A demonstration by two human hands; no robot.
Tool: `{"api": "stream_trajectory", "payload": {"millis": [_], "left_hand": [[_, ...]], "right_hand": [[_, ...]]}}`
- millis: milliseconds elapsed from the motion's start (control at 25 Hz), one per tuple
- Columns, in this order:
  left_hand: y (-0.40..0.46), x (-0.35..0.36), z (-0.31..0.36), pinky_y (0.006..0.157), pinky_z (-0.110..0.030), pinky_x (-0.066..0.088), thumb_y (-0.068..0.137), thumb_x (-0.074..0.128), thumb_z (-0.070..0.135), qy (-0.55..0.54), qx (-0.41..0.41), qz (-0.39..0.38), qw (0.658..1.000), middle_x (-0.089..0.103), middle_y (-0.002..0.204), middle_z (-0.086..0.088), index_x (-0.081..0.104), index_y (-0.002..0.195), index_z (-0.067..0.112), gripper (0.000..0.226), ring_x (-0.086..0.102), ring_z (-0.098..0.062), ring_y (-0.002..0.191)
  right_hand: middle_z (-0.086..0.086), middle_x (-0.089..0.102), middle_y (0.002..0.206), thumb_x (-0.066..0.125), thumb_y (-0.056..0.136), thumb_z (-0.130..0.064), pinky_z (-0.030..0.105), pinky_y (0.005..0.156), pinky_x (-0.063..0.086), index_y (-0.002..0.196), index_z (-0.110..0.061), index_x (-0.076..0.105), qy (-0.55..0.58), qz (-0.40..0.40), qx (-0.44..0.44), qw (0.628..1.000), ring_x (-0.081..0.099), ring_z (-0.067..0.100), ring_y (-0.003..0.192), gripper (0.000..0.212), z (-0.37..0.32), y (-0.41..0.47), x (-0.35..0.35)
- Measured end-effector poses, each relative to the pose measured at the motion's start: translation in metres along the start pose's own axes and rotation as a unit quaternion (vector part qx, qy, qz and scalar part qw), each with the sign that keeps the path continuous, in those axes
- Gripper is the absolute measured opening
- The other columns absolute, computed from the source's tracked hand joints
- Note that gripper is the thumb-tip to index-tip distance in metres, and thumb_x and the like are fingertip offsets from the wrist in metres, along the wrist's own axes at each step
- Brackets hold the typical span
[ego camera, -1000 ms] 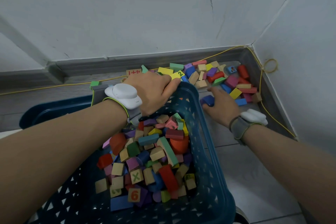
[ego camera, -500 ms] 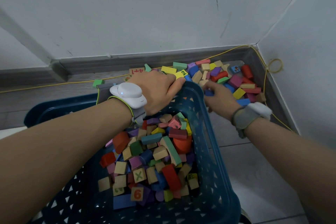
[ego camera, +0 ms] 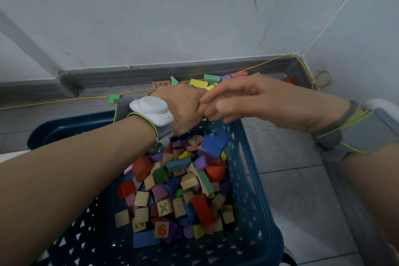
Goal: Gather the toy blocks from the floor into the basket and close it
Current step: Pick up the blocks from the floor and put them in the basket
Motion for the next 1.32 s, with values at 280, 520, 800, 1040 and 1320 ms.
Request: {"api": "stream_trajectory", "payload": {"millis": [280, 520, 800, 1040, 1320], "left_hand": [[0.000, -0.002, 0.001, 0.059, -0.032, 0.044, 0.099, 0.013, 0.058, 0.001, -0.008, 0.042, 0.999, 0.057, 0.070, 0.003, 0.057, 0.083, 0.024, 0.057, 0.056, -0.022, 0.067], [0.000, -0.002, 0.003, 0.055, -0.031, 0.038, 0.099, 0.012, 0.058, 0.020, -0.007, 0.036, 0.999, 0.053, 0.068, 0.005, 0.055, 0.086, 0.025, 0.056, 0.054, -0.020, 0.064], [0.000, -0.004, 0.003, 0.057, -0.033, 0.045, 0.100, 0.012, 0.057, 0.022, -0.002, 0.041, 0.999, 0.054, 0.068, 0.005, 0.054, 0.086, 0.026, 0.054, 0.054, -0.020, 0.064], [0.000, -0.003, 0.003, 0.059, -0.034, 0.047, 0.099, 0.012, 0.058, 0.018, -0.005, 0.042, 0.999, 0.054, 0.069, 0.004, 0.054, 0.085, 0.026, 0.055, 0.055, -0.022, 0.065], [-0.001, -0.001, 0.002, 0.058, -0.033, 0.045, 0.098, 0.013, 0.059, 0.015, -0.015, 0.049, 0.999, 0.053, 0.067, 0.004, 0.052, 0.080, 0.024, 0.056, 0.054, -0.022, 0.065]], "right_hand": [[0.014, 0.064, 0.103, 0.065, 0.082, -0.019, 0.039, 0.079, 0.055, 0.113, -0.016, 0.059, -0.177, 0.374, 0.247, 0.876, 0.063, 0.034, 0.094, 0.032, 0.163, -0.010, -0.113], [0.016, 0.027, 0.142, 0.062, 0.084, -0.021, 0.053, 0.100, 0.035, 0.138, -0.021, 0.040, -0.386, 0.264, 0.363, 0.806, 0.034, 0.048, 0.120, 0.058, 0.258, -0.027, -0.085], [0.007, 0.026, 0.148, 0.065, 0.080, -0.028, 0.053, 0.101, 0.036, 0.148, -0.033, 0.027, -0.396, 0.226, 0.375, 0.807, 0.023, 0.042, 0.135, 0.078, 0.245, -0.017, -0.085], [0.011, 0.037, 0.137, 0.062, 0.084, -0.036, 0.051, 0.097, 0.036, 0.133, -0.027, 0.041, -0.416, 0.189, 0.376, 0.806, 0.028, 0.040, 0.130, 0.054, 0.241, -0.008, -0.081], [0.018, 0.041, 0.123, 0.060, 0.085, -0.033, 0.046, 0.092, 0.044, 0.120, -0.021, 0.046, -0.405, 0.223, 0.351, 0.815, 0.048, 0.044, 0.109, 0.040, 0.256, -0.006, -0.073]]}}
Point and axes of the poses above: each hand's wrist, its own y-axis towards the middle knuckle, its own x-axis out of the palm, z = x × y, the point moved 7 cm from there along y, towards the middle knuckle
